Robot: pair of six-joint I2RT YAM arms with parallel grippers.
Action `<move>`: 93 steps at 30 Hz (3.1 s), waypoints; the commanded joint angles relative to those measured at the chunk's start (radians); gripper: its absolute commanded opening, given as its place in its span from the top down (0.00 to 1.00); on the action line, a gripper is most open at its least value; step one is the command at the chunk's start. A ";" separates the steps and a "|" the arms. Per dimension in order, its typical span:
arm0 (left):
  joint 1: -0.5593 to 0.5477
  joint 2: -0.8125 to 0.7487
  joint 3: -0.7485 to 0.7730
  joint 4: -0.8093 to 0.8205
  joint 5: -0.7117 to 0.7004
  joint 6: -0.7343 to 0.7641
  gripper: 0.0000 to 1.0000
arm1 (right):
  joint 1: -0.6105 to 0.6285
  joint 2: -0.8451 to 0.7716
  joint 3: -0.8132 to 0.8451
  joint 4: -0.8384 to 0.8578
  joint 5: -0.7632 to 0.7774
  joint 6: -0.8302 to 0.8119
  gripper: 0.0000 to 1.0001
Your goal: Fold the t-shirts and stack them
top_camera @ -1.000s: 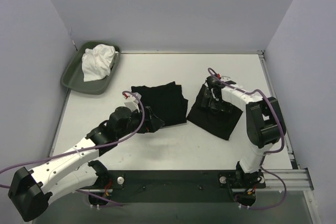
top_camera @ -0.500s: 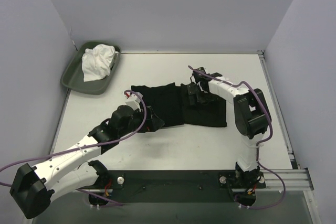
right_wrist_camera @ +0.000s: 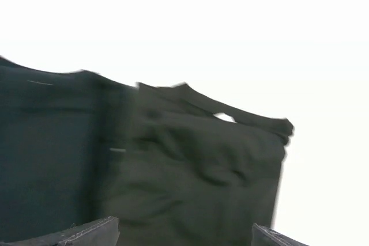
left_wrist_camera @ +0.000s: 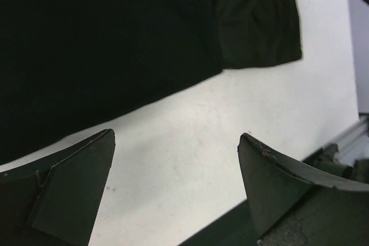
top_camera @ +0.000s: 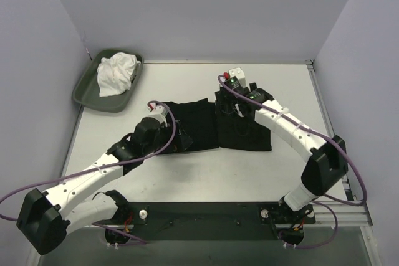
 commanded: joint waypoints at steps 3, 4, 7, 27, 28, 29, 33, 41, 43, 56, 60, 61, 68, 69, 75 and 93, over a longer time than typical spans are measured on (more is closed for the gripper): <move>0.155 0.091 0.010 -0.021 -0.007 -0.027 0.03 | 0.159 -0.082 0.027 -0.018 -0.043 0.116 0.00; 0.173 0.097 0.005 -0.031 -0.007 -0.032 0.02 | 0.171 -0.083 0.024 -0.015 -0.045 0.123 0.00; 0.230 0.092 -0.024 -0.086 0.013 -0.044 0.03 | 0.206 -0.091 0.004 -0.004 -0.040 0.133 0.00; 0.324 0.262 -0.153 -0.052 0.018 -0.121 0.02 | 0.242 -0.169 -0.199 0.104 -0.054 0.166 0.00; 0.325 0.273 -0.145 -0.045 0.013 -0.122 0.03 | 0.242 -0.172 -0.208 0.109 -0.053 0.165 0.00; 0.328 0.282 -0.138 -0.032 0.014 -0.122 0.03 | 0.240 -0.175 -0.220 0.115 -0.050 0.163 0.00; 0.330 0.313 -0.088 -0.034 0.021 -0.122 0.03 | 0.242 -0.169 -0.236 0.118 -0.051 0.160 0.00; 0.357 0.385 -0.064 -0.054 0.007 -0.099 0.02 | 0.242 -0.160 -0.240 0.141 -0.074 0.162 0.00; 0.369 0.410 -0.068 -0.052 0.004 -0.102 0.02 | 0.240 -0.158 -0.242 0.149 -0.088 0.168 0.00; 0.403 0.511 -0.100 -0.032 0.031 -0.098 0.40 | 0.240 -0.211 -0.288 0.180 -0.099 0.177 0.00; 0.405 0.497 -0.118 -0.029 0.045 -0.102 0.63 | 0.238 -0.231 -0.297 0.178 -0.096 0.182 0.00; 0.405 0.499 -0.118 -0.034 0.048 -0.099 0.63 | 0.237 -0.235 -0.299 0.178 -0.097 0.183 0.00; 0.405 0.434 -0.148 -0.063 0.060 -0.099 1.00 | 0.235 -0.237 -0.302 0.184 -0.106 0.205 0.00; 0.405 0.419 -0.159 -0.075 0.062 -0.101 1.00 | 0.235 -0.221 -0.297 0.184 -0.105 0.208 0.00; 0.405 0.255 -0.197 -0.156 0.056 -0.119 1.00 | 0.214 -0.078 -0.204 0.212 -0.168 0.214 0.00; 0.437 0.008 -0.285 -0.241 0.113 -0.127 1.00 | 0.173 0.312 0.025 0.353 -0.352 0.125 0.00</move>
